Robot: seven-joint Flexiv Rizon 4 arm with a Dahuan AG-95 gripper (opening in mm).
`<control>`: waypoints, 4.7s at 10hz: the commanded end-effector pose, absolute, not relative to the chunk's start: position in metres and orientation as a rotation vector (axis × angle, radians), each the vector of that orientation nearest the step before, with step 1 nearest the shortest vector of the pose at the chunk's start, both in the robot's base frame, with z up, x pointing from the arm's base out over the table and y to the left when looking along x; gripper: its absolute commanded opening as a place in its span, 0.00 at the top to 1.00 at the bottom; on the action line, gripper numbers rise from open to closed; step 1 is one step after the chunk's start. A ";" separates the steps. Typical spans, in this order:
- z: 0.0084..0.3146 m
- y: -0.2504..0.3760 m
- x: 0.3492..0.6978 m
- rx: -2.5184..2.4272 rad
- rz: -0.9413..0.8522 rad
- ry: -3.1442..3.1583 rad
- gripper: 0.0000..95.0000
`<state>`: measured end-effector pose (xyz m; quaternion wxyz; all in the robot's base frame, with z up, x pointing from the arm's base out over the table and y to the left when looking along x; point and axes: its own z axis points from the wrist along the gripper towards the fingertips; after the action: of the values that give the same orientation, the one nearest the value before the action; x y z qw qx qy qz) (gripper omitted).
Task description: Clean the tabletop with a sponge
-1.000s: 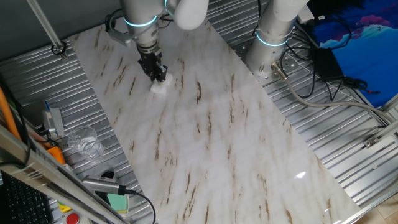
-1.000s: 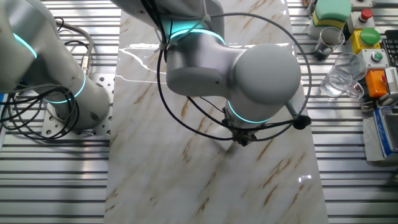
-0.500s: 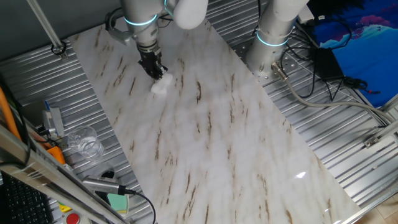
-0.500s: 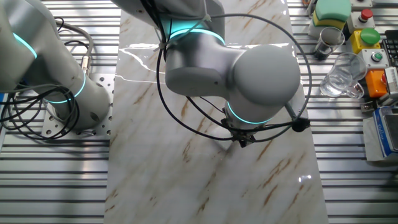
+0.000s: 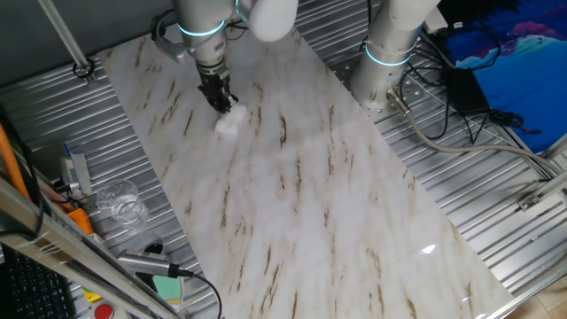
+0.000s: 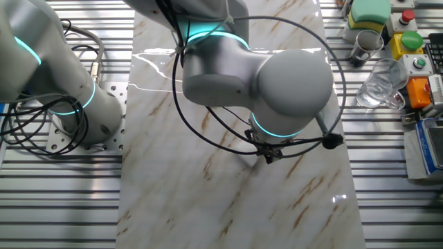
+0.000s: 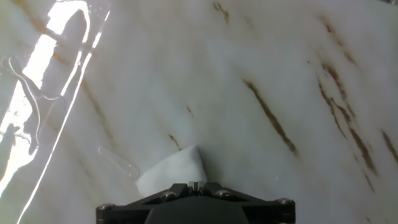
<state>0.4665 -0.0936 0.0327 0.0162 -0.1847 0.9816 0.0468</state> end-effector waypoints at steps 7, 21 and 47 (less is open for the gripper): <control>0.038 -0.091 0.472 -0.682 0.116 3.032 0.60; 0.019 -0.075 0.481 -0.603 0.099 3.041 1.00; 0.013 0.045 0.475 -0.877 0.011 3.084 1.00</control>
<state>0.4749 0.0455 0.0139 -0.0330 -0.2739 0.9612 0.0027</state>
